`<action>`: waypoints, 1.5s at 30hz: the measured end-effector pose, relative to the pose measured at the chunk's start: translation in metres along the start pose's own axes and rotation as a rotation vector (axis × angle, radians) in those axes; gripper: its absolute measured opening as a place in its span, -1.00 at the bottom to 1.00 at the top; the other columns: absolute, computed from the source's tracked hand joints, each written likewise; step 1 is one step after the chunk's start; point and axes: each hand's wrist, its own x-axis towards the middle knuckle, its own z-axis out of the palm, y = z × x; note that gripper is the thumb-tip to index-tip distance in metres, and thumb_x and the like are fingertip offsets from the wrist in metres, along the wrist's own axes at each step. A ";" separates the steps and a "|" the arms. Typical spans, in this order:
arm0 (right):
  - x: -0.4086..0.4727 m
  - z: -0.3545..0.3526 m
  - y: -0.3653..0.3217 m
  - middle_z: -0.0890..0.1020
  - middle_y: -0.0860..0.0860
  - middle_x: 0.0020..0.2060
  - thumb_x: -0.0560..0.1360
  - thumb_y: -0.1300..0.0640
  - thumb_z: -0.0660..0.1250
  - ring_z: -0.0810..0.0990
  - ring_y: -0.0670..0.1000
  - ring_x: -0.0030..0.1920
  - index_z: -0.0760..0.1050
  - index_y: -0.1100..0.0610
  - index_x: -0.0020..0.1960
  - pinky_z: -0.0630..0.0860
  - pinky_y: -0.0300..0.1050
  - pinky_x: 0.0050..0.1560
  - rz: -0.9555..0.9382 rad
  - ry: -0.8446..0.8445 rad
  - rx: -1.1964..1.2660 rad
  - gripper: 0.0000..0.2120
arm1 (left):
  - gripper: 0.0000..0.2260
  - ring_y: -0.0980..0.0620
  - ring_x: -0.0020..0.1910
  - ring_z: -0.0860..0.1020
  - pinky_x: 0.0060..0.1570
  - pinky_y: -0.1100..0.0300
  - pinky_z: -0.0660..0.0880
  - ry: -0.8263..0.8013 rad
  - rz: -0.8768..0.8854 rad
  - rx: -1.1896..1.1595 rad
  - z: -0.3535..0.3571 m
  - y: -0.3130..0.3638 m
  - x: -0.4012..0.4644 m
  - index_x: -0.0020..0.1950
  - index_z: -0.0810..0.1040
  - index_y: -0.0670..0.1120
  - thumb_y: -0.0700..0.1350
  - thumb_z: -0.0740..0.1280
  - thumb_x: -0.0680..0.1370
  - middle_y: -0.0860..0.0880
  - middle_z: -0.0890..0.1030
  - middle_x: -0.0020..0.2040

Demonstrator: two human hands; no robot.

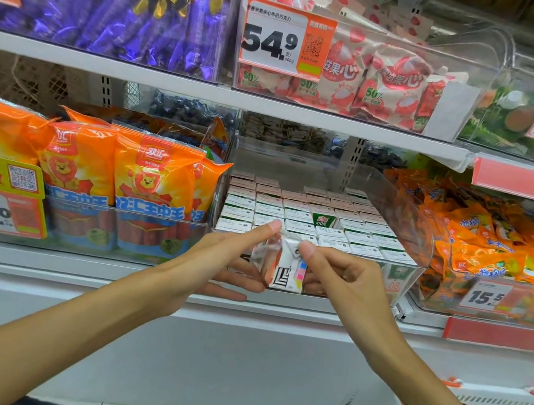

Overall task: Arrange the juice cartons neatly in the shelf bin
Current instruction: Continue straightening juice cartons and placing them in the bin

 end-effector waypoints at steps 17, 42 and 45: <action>0.001 0.001 0.000 0.70 -0.20 -0.09 0.20 -0.26 0.44 0.67 -0.20 -0.08 0.60 -0.22 0.00 0.58 -0.34 -0.09 0.132 -0.060 -0.051 -0.62 | -0.39 0.17 -0.26 0.69 -0.46 0.45 0.47 0.205 0.209 -0.081 0.012 0.008 -0.008 0.11 0.38 0.12 0.29 0.47 0.16 0.27 0.66 -0.34; 0.005 -0.016 0.022 0.63 0.03 0.18 0.30 0.21 0.59 0.53 0.06 0.19 0.55 0.09 0.29 0.53 -0.05 0.13 -0.725 0.098 -0.987 -0.43 | -0.53 -0.02 -0.02 0.70 -0.13 0.13 0.65 -0.083 -0.057 -0.229 -0.005 0.019 -0.007 0.12 0.62 0.00 0.17 0.49 0.29 -0.10 0.72 -0.01; 0.015 -0.024 0.028 0.59 0.04 0.25 0.35 0.15 0.57 0.52 0.10 0.26 0.54 0.07 0.29 0.50 -0.03 0.20 -0.733 0.059 -1.016 -0.47 | -0.67 0.00 -0.02 0.69 -0.12 0.20 0.64 -0.032 -0.035 -0.288 -0.004 0.020 -0.003 0.10 0.63 -0.13 -0.01 0.49 0.39 -0.12 0.72 -0.02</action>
